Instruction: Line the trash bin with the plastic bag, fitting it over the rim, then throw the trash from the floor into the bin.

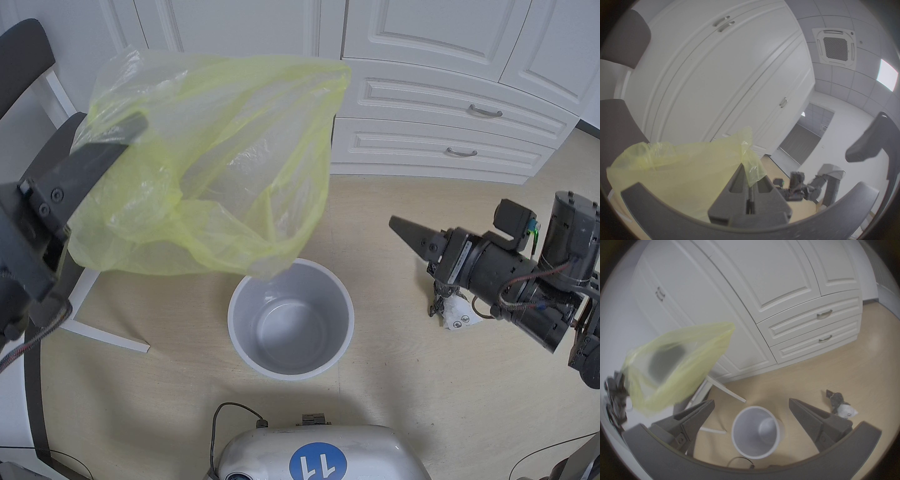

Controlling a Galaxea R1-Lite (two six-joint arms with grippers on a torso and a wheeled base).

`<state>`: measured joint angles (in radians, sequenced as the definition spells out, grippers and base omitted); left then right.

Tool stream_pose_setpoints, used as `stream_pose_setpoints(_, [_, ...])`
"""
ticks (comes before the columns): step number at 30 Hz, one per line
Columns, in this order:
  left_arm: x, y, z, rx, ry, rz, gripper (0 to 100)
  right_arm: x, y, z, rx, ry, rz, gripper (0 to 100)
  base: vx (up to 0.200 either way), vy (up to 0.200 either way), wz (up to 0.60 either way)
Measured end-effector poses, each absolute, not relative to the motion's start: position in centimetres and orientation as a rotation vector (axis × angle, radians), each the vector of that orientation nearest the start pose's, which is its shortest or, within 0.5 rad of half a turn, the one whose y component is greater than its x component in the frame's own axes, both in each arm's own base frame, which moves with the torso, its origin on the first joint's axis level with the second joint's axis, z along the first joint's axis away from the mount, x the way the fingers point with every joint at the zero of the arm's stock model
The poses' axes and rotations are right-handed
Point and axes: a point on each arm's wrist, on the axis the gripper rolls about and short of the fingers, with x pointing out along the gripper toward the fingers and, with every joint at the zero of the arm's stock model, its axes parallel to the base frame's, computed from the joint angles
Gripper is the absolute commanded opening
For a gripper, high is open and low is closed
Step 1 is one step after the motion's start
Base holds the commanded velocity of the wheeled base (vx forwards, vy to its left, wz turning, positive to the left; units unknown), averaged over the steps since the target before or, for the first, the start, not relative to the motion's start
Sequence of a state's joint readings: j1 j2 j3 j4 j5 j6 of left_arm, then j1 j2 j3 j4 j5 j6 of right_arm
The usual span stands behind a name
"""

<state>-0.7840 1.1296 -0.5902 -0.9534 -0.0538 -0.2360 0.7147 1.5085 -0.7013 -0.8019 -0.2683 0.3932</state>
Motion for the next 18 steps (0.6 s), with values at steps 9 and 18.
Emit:
stream_pose_setpoints(9, [9.5,-11.0,27.2,-0.293,-0.292,-0.971,0,20.6,17.2,25.2,0.581,0.061,0.533,100,0.0,0.0,0.0])
stream_pose_setpoints(18, [8.4,-10.8,26.1,-0.206,-0.341,-1.08,0,21.0,17.6,24.8,0.578,0.087,0.556,100,0.0,0.0,0.0])
